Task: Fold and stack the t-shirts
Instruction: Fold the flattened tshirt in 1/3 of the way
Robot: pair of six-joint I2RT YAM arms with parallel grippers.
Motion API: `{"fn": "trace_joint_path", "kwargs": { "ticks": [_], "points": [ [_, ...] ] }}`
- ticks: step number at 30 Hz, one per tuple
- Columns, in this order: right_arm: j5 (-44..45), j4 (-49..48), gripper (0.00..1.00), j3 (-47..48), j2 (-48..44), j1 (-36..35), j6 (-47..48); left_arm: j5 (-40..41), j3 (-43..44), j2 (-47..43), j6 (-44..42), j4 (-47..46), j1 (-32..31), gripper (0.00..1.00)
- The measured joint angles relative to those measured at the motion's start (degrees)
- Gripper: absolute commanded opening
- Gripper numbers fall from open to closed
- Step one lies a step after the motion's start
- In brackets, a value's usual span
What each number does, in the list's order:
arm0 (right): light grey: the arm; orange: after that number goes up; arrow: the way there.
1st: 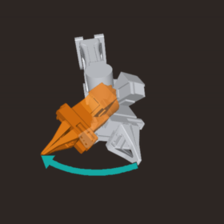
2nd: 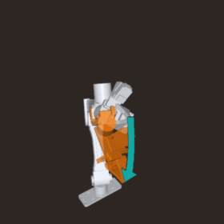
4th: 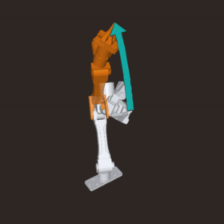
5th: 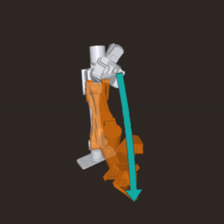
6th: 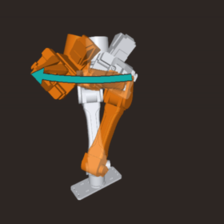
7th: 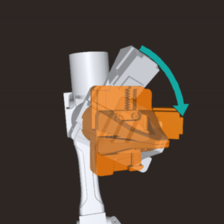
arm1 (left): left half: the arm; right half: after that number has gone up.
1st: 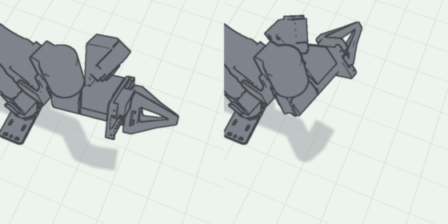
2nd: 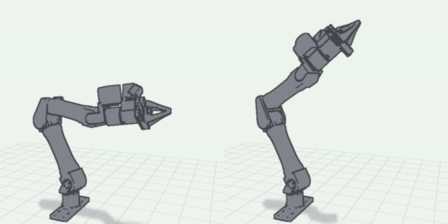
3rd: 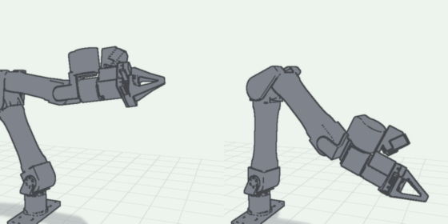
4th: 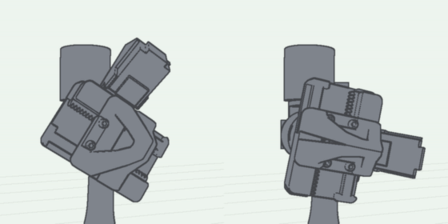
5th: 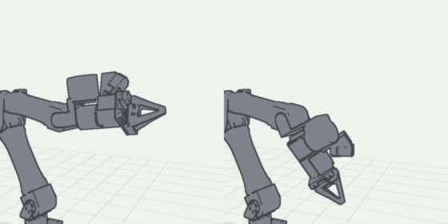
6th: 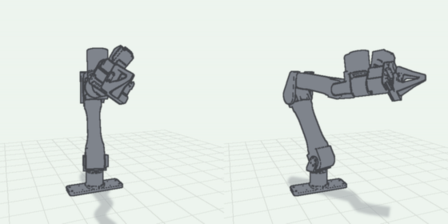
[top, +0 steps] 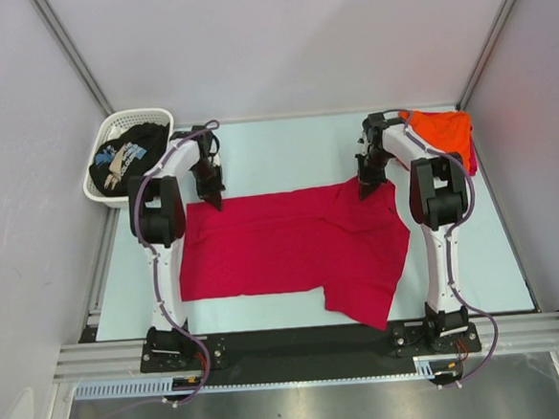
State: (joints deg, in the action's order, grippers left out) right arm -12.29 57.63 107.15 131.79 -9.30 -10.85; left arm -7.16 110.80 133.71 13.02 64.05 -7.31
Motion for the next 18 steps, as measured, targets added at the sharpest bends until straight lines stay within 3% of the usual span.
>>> {"fn": "trace_joint_path", "kwargs": {
  "ticks": [13, 18],
  "points": [
    [2.75, 11.37, 0.00, 15.87, 8.96, -1.14, -0.42, 0.98, 11.17, 6.45, 3.78, 8.24, -0.28, 0.00],
    [4.13, 9.97, 0.00, 17.05, 9.29, -1.42, -1.14, 0.76, 22.88, 12.22, 6.45, 8.66, -0.35, 0.00]
  ]
}}
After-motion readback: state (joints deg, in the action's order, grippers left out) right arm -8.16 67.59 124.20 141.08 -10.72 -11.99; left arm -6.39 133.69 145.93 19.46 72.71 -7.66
